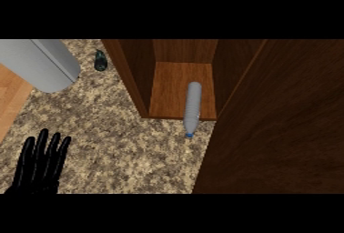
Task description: Pick up the bottled water, place it into the cabinet and close the cabinet
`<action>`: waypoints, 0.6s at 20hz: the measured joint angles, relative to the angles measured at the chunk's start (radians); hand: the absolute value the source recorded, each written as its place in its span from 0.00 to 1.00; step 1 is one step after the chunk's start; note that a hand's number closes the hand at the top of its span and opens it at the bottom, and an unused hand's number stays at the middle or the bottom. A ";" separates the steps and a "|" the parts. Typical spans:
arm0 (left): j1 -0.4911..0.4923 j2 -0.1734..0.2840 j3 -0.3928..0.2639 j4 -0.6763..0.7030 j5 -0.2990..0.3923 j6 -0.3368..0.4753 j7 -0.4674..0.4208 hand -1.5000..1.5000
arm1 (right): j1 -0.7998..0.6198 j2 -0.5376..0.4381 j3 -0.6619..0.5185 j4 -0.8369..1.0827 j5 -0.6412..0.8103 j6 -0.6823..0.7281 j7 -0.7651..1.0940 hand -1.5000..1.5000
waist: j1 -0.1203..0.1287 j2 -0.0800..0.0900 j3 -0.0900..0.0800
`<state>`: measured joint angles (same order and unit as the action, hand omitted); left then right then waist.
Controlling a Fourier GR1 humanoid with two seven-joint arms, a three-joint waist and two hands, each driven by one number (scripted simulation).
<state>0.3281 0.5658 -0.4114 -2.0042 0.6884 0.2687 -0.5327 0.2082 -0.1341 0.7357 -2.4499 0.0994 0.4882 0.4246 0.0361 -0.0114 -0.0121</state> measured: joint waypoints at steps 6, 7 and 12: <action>0.018 0.022 0.031 -0.011 0.022 -0.036 -0.008 0.00 | -0.068 -0.034 0.010 0.001 -0.001 -0.006 0.018 1.00 | 0.014 0.004 -0.001; 0.021 0.026 0.034 -0.014 0.025 -0.043 -0.009 0.00 | -0.076 -0.039 0.009 0.001 -0.002 -0.005 0.019 1.00 | 0.018 0.005 -0.001; 0.024 0.033 0.047 -0.012 0.036 -0.064 -0.012 0.00 | -0.103 -0.050 0.008 0.002 -0.008 0.002 0.025 1.00 | 0.028 0.011 -0.002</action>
<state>0.3523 0.5991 -0.3646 -2.0159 0.7243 0.2052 -0.5446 0.1048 -0.1839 0.7432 -2.4479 0.0913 0.4905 0.4494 0.0643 -0.0007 -0.0138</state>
